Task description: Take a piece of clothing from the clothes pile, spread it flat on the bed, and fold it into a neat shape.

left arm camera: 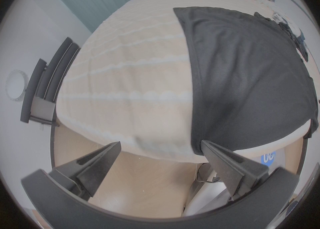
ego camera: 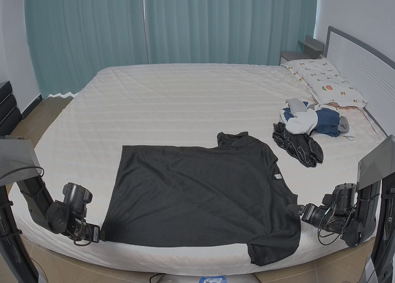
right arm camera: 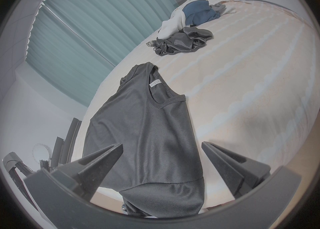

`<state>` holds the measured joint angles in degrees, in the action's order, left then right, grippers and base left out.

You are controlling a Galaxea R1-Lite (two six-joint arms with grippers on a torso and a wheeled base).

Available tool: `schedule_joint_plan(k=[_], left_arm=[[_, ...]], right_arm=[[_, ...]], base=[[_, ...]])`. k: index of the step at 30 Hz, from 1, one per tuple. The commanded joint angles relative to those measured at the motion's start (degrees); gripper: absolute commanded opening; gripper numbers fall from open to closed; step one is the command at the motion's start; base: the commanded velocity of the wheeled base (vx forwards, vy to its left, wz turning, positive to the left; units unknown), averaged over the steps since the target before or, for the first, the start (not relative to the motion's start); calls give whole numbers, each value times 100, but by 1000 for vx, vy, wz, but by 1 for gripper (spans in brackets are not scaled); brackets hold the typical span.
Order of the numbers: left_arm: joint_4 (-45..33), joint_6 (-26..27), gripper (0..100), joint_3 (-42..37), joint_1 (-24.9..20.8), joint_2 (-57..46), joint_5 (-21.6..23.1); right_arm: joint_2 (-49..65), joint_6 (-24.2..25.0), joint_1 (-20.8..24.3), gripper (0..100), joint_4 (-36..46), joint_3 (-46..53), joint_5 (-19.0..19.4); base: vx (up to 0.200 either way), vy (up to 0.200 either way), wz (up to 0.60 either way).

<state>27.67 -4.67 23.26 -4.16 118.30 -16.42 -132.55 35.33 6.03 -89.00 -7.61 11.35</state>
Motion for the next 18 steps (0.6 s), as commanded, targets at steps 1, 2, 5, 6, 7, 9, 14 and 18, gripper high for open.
schedule_joint_plan(k=[1, 2, 5, 6, 7, 9, 14, 18], left_arm=[[54, -60, 100, -85, 170, -158, 25], [54, -60, 100, -85, 170, -167, 34], [151, -140, 100, -32, 301, -219, 420], [212, -236, 100, -6, 345, -263, 596], [274, -368, 100, 30, 363, -299, 842], [326, -614, 100, 47, 363, -325, 1326], [493, -1115, 100, 47, 363, -307, 2310], [704, -1475, 100, 38, 337, -290, 2714]], right_arm=[[1, 0, 12, 100, -91, 14, 8], [1, 0, 12, 100, -91, 14, 8], [10, 18, 38, 100, -91, 22, -1], [10, 18, 38, 100, -91, 22, -1], [10, 18, 29, 100, -91, 22, -1], [10, 18, 38, 100, -91, 22, -1], [27, 27, 38, 100, -91, 31, 8], [27, 44, 29, 100, -91, 40, 8]], base=[[0, 0, 0], [0, 0, 0], [0, 0, 0], [0, 0, 0], [0, 0, 0], [0, 0, 0], [0, 0, 0], [0, 0, 0]])
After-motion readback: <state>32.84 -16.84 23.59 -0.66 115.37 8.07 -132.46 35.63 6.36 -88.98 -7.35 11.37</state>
